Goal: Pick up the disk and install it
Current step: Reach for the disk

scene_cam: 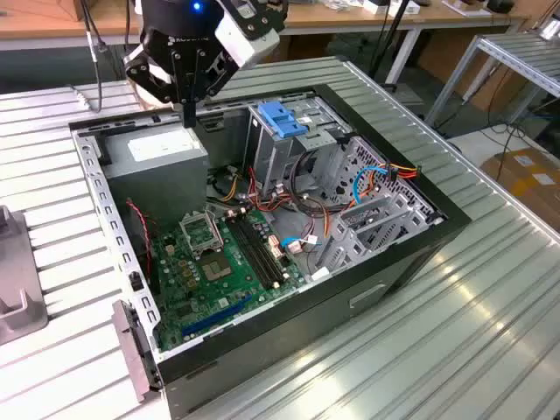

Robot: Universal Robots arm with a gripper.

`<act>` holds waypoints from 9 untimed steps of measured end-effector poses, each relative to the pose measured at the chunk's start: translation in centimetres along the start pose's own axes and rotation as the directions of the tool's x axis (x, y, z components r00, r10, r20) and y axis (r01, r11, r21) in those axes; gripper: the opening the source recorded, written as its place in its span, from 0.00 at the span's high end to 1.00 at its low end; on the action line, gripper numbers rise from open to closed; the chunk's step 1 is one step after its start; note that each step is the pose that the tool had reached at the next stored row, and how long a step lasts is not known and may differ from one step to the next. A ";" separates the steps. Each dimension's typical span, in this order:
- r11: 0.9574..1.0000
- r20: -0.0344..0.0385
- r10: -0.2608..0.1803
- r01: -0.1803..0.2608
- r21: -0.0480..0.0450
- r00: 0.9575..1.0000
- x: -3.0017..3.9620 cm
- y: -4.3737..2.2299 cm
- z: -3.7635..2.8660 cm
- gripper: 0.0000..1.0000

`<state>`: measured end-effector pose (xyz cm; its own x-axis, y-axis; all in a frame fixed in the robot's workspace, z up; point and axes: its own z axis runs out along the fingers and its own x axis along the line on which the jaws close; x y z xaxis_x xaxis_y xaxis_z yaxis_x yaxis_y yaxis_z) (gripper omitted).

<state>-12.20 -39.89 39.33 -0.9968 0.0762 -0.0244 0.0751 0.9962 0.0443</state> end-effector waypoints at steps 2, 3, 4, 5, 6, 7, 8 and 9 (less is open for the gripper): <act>1.000 0.000 0.000 0.000 0.000 1.000 0.08 0.00 0.00 0.90; 1.000 0.000 0.000 0.000 0.000 1.000 0.14 -0.01 0.00 0.90; 1.000 0.000 0.000 0.000 0.000 1.000 0.24 -0.02 0.00 0.90; 1.000 0.000 0.000 0.000 0.000 1.000 0.34 -0.03 -0.01 0.90; 1.000 0.000 0.000 0.000 0.000 1.000 0.42 -0.04 -0.02 0.90; 1.000 0.000 0.000 0.000 0.000 1.000 0.56 -0.05 -0.02 0.90; 1.000 0.000 0.000 0.000 0.000 1.000 0.68 -0.05 -0.02 0.90; 1.000 0.000 0.000 0.000 0.000 1.000 0.84 -0.07 -0.03 0.90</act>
<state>-13.04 -39.90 39.34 -0.9968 0.0762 -0.0244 0.0750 0.9962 0.0443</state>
